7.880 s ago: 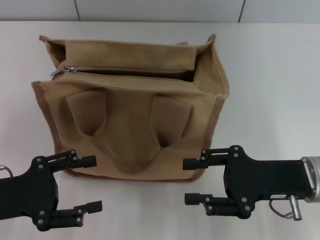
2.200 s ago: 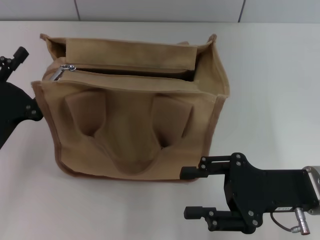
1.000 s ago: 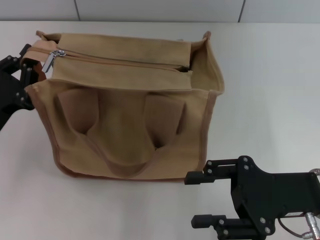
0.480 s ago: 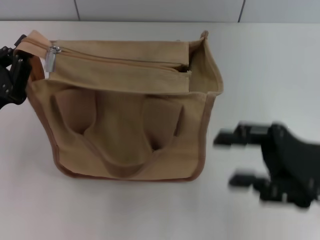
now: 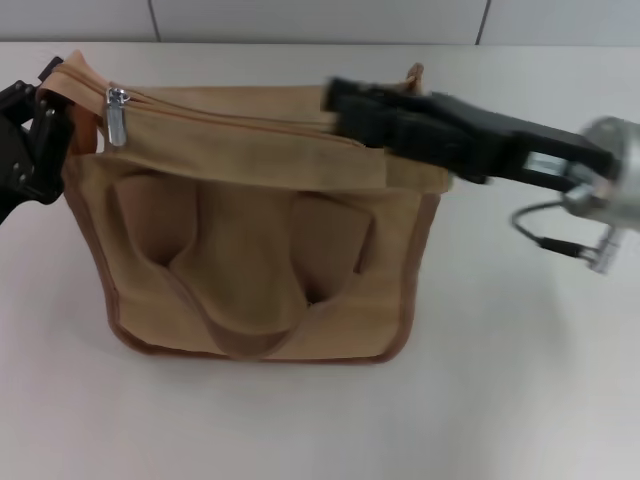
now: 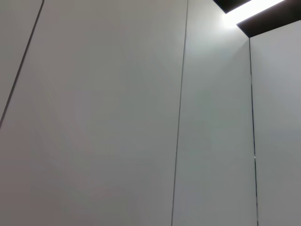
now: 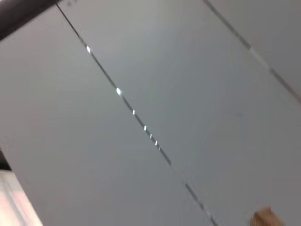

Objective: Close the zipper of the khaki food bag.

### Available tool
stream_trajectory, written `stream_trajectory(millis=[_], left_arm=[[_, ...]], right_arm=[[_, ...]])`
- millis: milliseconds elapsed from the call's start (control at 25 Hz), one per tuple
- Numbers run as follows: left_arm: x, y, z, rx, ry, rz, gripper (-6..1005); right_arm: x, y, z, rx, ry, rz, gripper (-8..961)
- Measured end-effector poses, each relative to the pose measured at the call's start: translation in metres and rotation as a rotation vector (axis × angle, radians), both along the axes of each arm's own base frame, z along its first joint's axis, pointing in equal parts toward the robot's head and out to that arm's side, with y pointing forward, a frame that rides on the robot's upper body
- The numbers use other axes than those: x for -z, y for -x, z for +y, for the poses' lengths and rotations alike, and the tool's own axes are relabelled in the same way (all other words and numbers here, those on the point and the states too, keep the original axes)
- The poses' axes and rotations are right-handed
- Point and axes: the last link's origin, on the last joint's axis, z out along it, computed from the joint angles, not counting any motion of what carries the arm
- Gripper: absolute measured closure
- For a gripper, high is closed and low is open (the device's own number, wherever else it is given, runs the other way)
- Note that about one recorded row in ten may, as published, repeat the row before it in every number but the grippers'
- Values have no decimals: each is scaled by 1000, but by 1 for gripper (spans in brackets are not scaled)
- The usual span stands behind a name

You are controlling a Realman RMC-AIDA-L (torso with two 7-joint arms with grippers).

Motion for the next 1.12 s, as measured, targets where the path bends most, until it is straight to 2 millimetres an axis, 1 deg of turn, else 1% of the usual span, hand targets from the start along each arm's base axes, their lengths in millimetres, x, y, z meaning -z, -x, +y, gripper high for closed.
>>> stream_trajectory(millis=[80, 120, 160, 200, 480, 680, 720, 800, 920, 1120], left_arm=[[1, -2, 0, 7, 4, -7, 957], [1, -3, -1, 20, 5, -14, 957], [1, -3, -1, 20, 5, -14, 956], [0, -5, -1, 31, 5, -19, 955], [-1, -7, -1, 44, 3, -26, 949], [0, -11, 4, 59, 3, -19, 945], [0, -12, 5, 66, 8, -19, 945], [1, -14, 7, 70, 13, -18, 943], [4, -19, 11, 95, 36, -8, 940], [7, -26, 17, 121, 51, -3, 936]], right_arm=[[9, 15, 8, -14, 51, -45, 378], [17, 26, 13, -15, 86, -77, 378], [17, 26, 13, -15, 86, -77, 378], [23, 32, 16, -19, 102, -98, 378], [30, 36, 15, -4, 137, -108, 379], [36, 44, 12, -6, 198, -100, 379], [39, 49, 14, -6, 205, -107, 379], [40, 52, 16, -6, 204, -111, 379], [45, 56, 23, 19, 184, -137, 378], [52, 53, 27, 60, 167, -164, 378]])
